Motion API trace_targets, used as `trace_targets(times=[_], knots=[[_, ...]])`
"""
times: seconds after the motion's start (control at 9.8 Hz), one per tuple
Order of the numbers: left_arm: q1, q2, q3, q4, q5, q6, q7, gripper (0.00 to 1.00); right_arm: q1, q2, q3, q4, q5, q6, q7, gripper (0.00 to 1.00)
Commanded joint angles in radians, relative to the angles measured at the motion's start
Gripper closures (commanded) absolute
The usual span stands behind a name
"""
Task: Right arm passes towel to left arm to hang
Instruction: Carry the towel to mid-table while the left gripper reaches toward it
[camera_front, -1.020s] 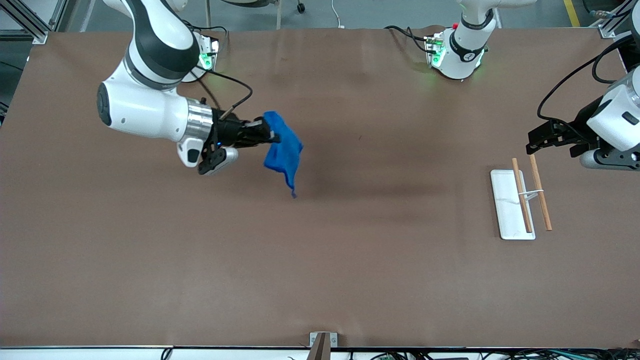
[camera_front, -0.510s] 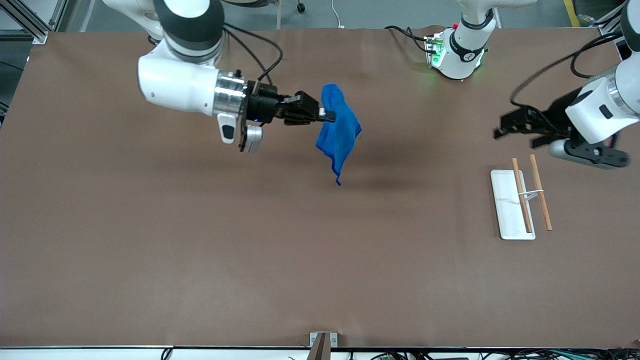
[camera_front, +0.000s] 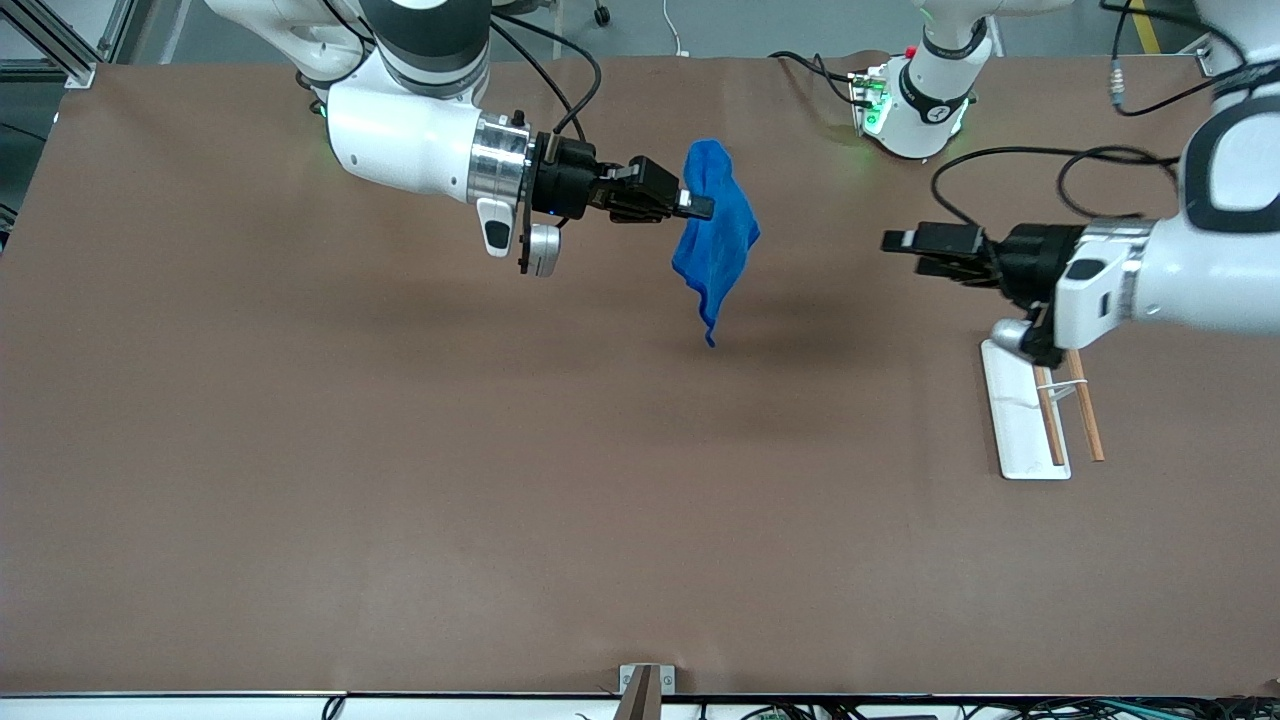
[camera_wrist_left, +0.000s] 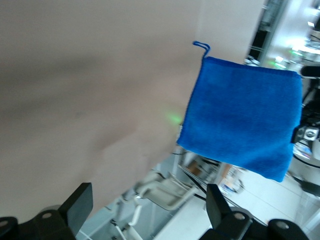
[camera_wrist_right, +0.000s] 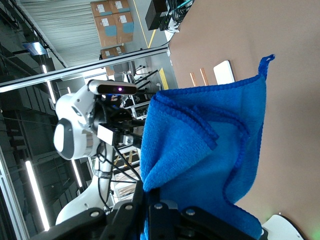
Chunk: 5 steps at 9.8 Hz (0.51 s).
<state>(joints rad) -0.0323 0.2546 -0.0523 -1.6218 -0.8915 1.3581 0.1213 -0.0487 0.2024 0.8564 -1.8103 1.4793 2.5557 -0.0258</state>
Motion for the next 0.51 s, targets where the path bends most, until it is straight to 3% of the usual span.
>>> trace_targets(times=[0.0, 0.41], knots=[[-0.003, 0.063, -0.006, -0.033, -0.105, -0.001, 0.107, 0.00, 0.007, 0.029, 0.013, 0.043, 0.050, 0.009, 0.001, 1.00], [-0.006, 0.254, -0.085, -0.033, -0.418, -0.001, 0.242, 0.00, 0.036, 0.106, 0.013, 0.109, 0.107, 0.060, -0.002, 1.00]])
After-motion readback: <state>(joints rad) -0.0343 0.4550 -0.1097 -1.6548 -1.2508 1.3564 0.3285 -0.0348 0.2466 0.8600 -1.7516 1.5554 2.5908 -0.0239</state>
